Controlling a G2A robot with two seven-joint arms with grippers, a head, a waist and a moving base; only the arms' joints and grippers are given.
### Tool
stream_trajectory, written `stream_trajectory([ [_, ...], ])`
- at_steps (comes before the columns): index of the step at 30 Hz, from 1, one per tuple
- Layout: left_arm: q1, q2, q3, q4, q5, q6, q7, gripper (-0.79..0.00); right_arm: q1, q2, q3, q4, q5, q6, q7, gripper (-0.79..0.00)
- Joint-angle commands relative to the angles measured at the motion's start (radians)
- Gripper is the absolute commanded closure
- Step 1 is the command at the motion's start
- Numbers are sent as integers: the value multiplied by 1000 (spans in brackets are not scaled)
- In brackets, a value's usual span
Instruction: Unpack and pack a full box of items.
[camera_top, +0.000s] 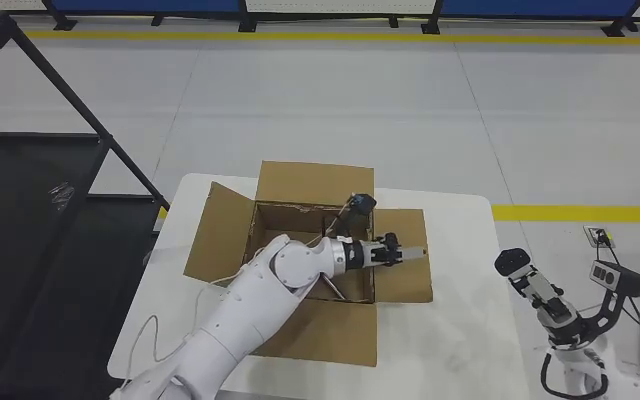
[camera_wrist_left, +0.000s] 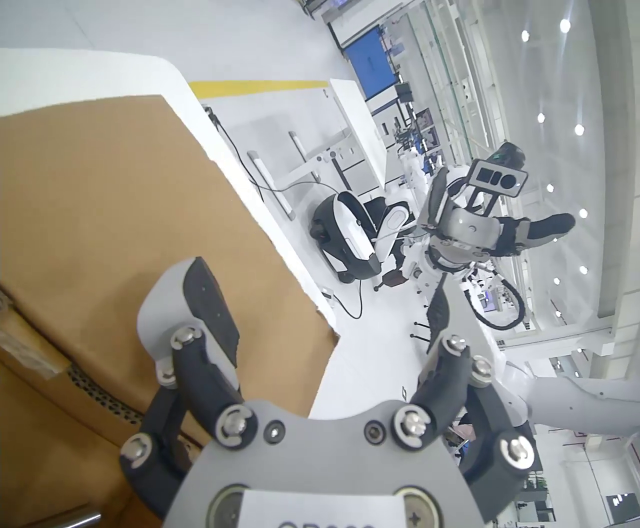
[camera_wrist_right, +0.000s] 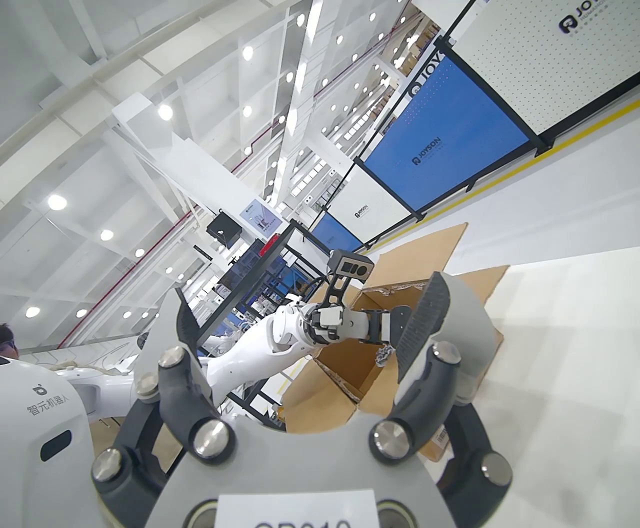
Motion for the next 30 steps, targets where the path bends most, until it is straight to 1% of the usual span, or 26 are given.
stream_trajectory([
  [1, 15, 14, -32, -31, 12, -12, 2, -785, 0, 0, 0, 0, 0, 0, 0, -785],
  [5, 52, 43, -96, -107, 41, -19, -1, -785, 0, 0, -8, -14, -10, 18, -9, -785],
  [7, 81, 63, -142, -159, 56, -16, -5, -785, 4, 1, -27, -42, -32, 28, -15, -785],
  [9, 124, 89, -209, -231, 79, -11, -7, -785, 14, 3, -47, -71, -62, 33, -12, -785],
  [11, 163, 110, -265, -291, 98, -5, -11, -785, 25, 5, -65, -92, -87, 38, -3, -785],
  [16, 314, 172, -461, -496, 128, 27, -57, -785, 80, 10, -132, -158, -222, 77, 19, -785],
  [21, 487, 223, -672, -688, 140, 54, -102, -785, 170, 11, -241, -215, -431, 165, 25, -785],
  [25, 619, 251, -831, -808, 120, 56, -113, -785, 258, 6, -366, -233, -600, 244, 24, -785],
  [30, 759, 273, -996, -893, 77, 36, -108, -785, 391, -9, -550, -197, -730, 329, 21, -785],
])
